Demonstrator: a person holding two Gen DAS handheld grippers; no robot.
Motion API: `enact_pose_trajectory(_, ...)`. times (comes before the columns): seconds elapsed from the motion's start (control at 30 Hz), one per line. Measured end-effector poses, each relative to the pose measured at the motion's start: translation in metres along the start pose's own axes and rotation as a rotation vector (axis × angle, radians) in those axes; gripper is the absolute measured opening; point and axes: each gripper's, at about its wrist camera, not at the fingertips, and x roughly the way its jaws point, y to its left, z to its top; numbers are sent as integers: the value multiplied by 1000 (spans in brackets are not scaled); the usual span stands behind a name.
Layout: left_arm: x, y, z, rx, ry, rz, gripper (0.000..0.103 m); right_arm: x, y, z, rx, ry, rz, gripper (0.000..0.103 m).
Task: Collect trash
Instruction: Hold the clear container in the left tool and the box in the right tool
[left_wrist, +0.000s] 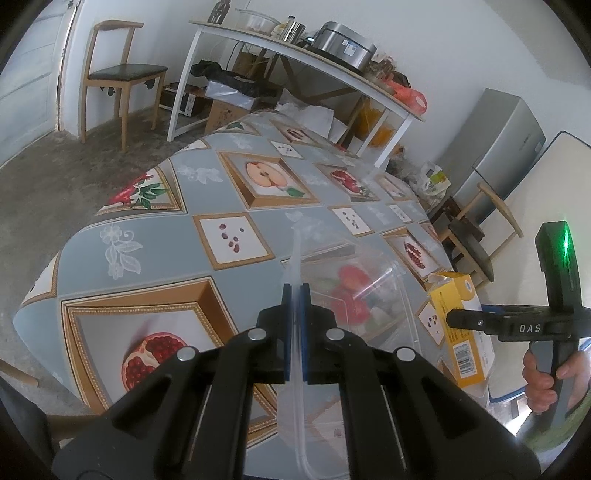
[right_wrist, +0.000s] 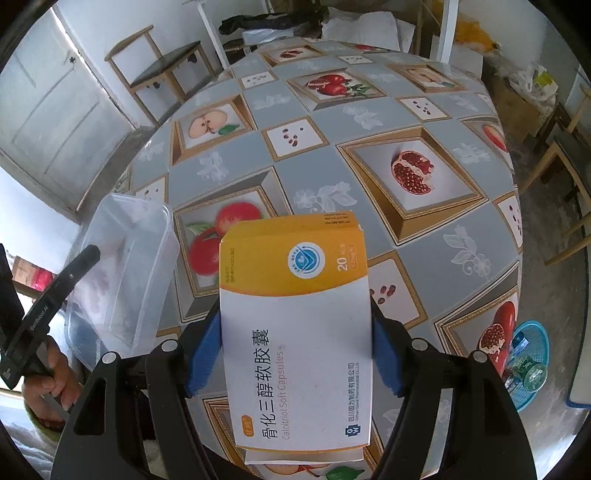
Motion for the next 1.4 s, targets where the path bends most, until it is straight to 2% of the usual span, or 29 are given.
enact_pose_trajectory(1.4, -4, 2, 0, -8, -4, -9, 2, -7, 12, 0, -10, -6, 20, 69)
